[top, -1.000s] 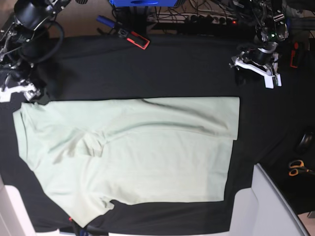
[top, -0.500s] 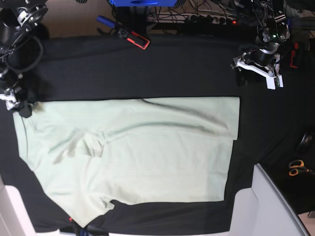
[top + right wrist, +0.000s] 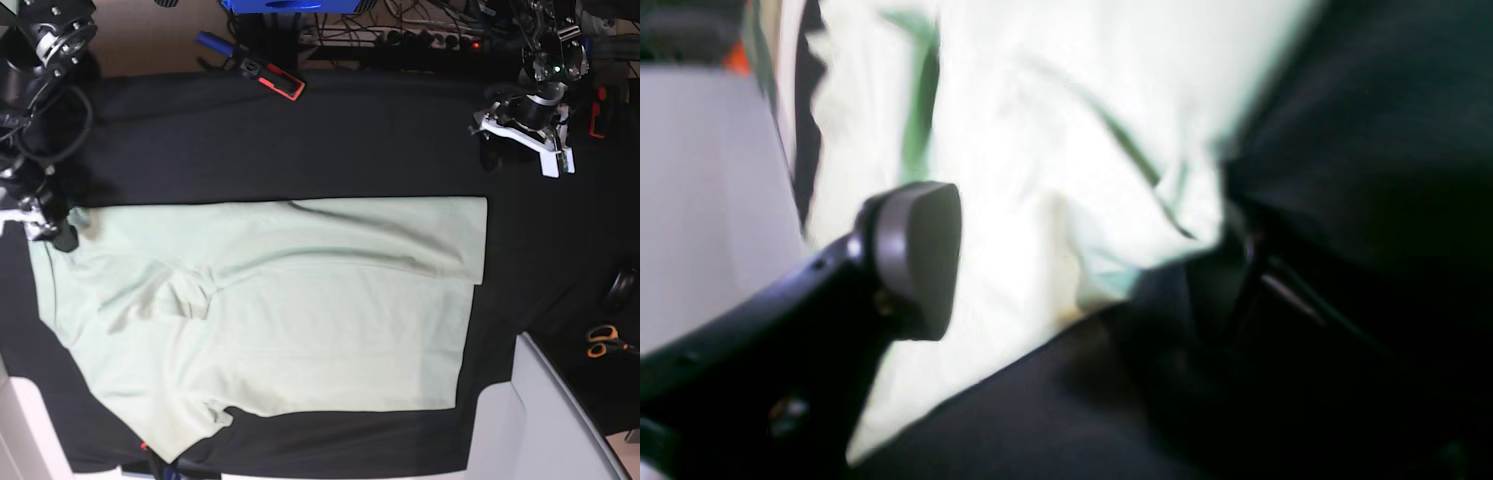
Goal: Fold the T-shirt properly
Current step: 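Lower the right gripper onto the shirt's shoulder corner and pinch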
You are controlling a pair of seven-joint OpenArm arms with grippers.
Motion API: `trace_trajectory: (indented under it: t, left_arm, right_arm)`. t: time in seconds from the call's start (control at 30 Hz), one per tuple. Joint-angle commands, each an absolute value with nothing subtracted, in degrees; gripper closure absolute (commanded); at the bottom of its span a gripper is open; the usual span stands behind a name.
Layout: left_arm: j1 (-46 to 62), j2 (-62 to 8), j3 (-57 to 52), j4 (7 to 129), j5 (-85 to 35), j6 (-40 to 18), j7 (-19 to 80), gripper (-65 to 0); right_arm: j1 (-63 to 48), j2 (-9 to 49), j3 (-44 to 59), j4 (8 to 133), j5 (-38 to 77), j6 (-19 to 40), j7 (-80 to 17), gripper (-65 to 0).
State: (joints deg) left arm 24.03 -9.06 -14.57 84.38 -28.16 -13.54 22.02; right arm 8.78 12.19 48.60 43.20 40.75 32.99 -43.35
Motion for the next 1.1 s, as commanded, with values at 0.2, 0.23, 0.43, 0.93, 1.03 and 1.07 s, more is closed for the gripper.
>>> trace_trajectory:
  t: [0.2, 0.23, 0.43, 0.93, 1.03, 1.07]
  left_arm:
    - [24.2, -9.7, -14.7, 85.4, -28.5, -13.6, 20.9, -38.8]
    - [24.2, -9.7, -14.7, 85.3, -28.5, -13.6, 20.9, -38.8]
    - [24.2, -9.7, -14.7, 85.1, -28.5, -13.6, 20.9, -38.8]
    - [24.2, -10.3, -14.7, 85.4, -28.6, -13.6, 20.9, -38.8]
    - [24.2, -10.6, -14.7, 85.4, -28.6, -13.6, 21.0, -38.8]
    - [24.2, -10.6, -14.7, 85.4, -28.6, -13.6, 21.0, -38.8]
  right_arm:
    - [11.1, 12.7, 47.2, 43.6, 41.5, 33.5, -43.1, -23.6]
    - [11.5, 12.7, 47.2, 43.6, 41.5, 33.5, -43.1, -22.6]
    - [11.7, 13.0, 47.3, 43.6, 41.5, 33.4, -43.1, -21.5]
    - [13.1, 14.5, 47.4, 32.3, 41.5, 33.4, -37.8, -21.6]
    - [13.1, 15.4, 47.4, 32.2, 41.8, 33.4, -37.3, -21.6]
    - [13.1, 15.5, 47.5, 32.2, 41.8, 33.4, -37.1, -21.6]
